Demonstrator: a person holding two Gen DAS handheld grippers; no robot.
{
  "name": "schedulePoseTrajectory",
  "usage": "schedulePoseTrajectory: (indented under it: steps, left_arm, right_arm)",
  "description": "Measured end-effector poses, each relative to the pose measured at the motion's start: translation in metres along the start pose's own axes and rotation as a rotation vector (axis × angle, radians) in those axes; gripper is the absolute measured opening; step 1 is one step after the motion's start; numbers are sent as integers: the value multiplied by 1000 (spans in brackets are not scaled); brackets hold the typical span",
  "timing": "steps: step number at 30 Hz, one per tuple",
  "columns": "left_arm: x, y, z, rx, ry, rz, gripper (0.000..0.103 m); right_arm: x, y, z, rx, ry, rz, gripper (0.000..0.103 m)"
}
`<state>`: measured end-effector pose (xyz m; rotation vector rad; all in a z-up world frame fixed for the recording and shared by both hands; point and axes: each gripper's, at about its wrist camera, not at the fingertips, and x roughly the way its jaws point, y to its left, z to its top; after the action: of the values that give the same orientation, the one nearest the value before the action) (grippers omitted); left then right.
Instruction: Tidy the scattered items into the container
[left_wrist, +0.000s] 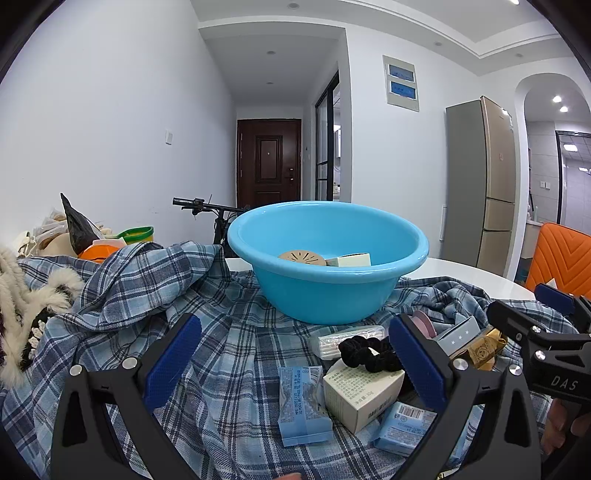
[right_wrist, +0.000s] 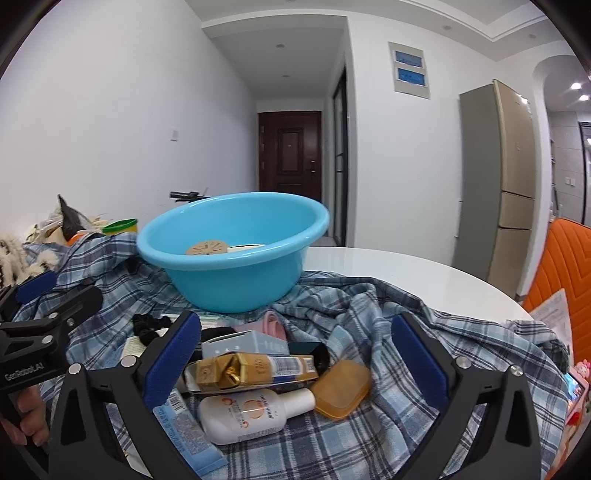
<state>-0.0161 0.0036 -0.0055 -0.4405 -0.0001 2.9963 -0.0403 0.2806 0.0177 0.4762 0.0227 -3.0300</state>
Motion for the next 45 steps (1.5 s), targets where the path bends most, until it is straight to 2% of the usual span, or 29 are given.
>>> schedulePoseTrajectory:
  steps: [7, 14, 45]
  left_arm:
    - [1, 2, 0, -5, 0, 17, 103]
    - [1, 1, 0, -7, 0, 22, 103]
    - [0, 3, 0, -11, -1, 33, 103]
  right_arm:
    - [0, -1, 0, 4, -1, -15, 103]
    - [0, 1, 0, -15, 0, 36, 103]
    - [0, -1, 0, -12, 0, 38, 103]
